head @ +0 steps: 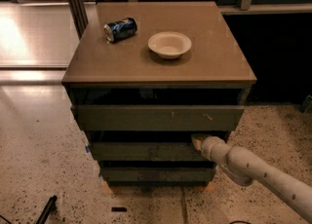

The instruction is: Open middle drawer

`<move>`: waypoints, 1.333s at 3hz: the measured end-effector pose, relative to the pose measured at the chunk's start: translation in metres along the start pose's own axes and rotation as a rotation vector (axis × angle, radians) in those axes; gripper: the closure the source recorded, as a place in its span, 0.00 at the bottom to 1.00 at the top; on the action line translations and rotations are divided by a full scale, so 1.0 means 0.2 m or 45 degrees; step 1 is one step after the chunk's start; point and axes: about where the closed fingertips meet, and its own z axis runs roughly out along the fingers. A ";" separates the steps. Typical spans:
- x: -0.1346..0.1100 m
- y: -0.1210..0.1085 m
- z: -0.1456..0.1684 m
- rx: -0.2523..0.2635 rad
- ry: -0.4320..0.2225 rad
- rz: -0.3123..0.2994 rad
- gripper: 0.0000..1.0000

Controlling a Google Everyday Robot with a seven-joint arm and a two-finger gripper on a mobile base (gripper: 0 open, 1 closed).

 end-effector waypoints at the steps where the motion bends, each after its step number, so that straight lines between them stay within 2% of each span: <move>1: 0.02 -0.04 0.00 0.034 0.079 0.027 1.00; 3: 0.17 -0.08 -0.18 0.068 0.345 0.140 1.00; 4: 0.17 -0.08 -0.18 0.068 0.345 0.140 1.00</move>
Offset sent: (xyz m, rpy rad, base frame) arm -0.0400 -0.0523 -0.0166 -0.0910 0.3350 -0.1098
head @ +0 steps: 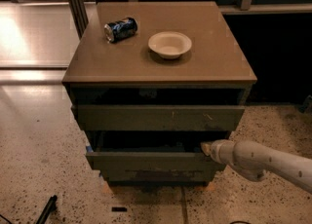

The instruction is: Open middle drawer

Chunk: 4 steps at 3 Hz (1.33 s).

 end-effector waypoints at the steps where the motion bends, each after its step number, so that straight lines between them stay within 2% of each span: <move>1: 0.12 0.00 -0.08 -0.009 0.088 0.083 1.00; 2: 0.15 0.01 -0.10 -0.017 0.112 0.108 1.00; 3: 0.24 0.07 -0.15 -0.082 0.169 0.193 1.00; 4: 0.24 0.07 -0.15 -0.084 0.171 0.196 1.00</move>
Offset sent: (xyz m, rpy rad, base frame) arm -0.0865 -0.0161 -0.0194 0.1063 0.2754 -0.0763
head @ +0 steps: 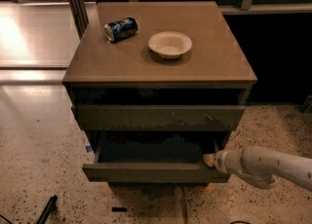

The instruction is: Open middle drawer

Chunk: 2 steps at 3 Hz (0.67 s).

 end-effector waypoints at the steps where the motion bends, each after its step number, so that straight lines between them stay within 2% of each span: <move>1: 0.07 0.07 -0.06 -0.091 0.038 0.067 1.00; 2: 0.08 0.09 -0.07 -0.108 0.045 0.080 1.00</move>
Offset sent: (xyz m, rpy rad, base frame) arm -0.0729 0.0222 0.0185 0.2706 0.1708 0.0323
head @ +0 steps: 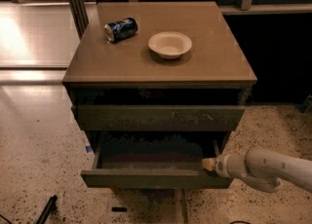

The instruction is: Open middle drawer

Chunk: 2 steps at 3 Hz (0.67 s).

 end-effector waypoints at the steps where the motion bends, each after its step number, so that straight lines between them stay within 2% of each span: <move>1: 0.07 0.05 -0.05 -0.073 0.031 0.061 1.00; 2: 0.15 0.13 -0.12 -0.186 0.085 0.135 1.00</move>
Offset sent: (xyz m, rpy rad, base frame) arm -0.0562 0.0085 0.0168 0.1903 0.1362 0.0250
